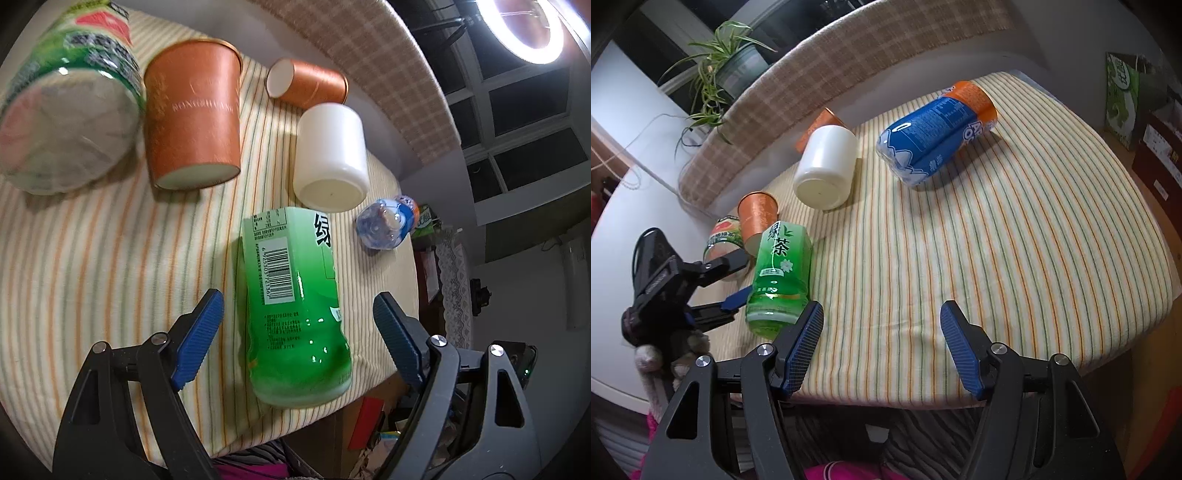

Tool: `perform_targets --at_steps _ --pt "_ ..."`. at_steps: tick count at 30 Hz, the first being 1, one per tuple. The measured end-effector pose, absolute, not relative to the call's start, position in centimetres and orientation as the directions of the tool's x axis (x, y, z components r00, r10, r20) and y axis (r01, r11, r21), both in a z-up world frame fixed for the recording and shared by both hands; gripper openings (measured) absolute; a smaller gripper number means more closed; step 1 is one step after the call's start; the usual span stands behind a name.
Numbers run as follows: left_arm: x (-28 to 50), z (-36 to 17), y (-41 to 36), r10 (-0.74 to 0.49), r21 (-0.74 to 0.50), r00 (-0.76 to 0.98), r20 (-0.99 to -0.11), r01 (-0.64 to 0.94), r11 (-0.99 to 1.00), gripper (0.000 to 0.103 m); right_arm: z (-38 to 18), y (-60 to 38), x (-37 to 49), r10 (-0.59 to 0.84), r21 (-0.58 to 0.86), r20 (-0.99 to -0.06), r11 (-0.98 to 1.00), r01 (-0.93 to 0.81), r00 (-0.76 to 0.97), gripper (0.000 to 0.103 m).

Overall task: Flip cup upright
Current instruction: 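Open the right tool while the left tool closes on the green bottle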

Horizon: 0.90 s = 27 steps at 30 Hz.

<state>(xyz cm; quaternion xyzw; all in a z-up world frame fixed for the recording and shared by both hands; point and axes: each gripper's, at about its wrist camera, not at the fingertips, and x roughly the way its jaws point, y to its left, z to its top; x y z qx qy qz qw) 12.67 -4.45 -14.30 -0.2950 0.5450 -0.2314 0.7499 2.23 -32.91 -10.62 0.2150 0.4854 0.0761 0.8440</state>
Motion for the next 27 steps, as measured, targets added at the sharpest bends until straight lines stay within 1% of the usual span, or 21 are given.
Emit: perform_targets --at_steps 9,11,13,15,16,22,27 --pt "14.2 -15.6 -5.2 -0.669 -0.695 0.269 -0.693 -0.002 0.719 0.082 -11.2 -33.0 2.3 0.322 0.419 -0.799 0.904 0.085 0.508 0.065" --pt "14.4 -15.9 -5.3 -0.669 -0.694 0.263 -0.695 -0.004 0.720 0.079 -11.4 -33.0 2.4 0.317 0.415 -0.803 0.905 0.090 0.505 0.065" --pt "14.6 -16.2 -5.6 -0.670 -0.694 0.256 -0.697 -0.006 0.720 0.072 -11.6 -33.1 2.4 0.315 0.415 -0.804 0.905 0.096 0.505 0.065" --pt "14.7 -16.4 -5.8 -0.676 -0.699 0.249 -0.694 -0.007 0.715 0.068 -11.7 -33.2 2.5 0.312 0.415 -0.805 0.904 0.101 0.505 0.065" --pt "14.8 -16.5 -5.8 -0.677 -0.700 0.248 -0.693 -0.005 0.714 0.063 -11.7 -33.2 2.5 0.311 0.414 -0.805 0.905 0.102 0.506 0.065" --pt "14.5 -15.9 -6.1 -0.664 -0.683 0.266 -0.699 0.027 0.730 0.062 -11.6 -33.1 2.6 0.310 0.410 -0.805 0.907 0.095 0.506 0.065" --pt "13.4 -14.4 -6.4 -0.621 -0.626 0.319 -0.716 0.100 0.773 0.062 -11.6 -33.0 2.6 0.310 0.409 -0.804 0.907 0.095 0.507 0.065"
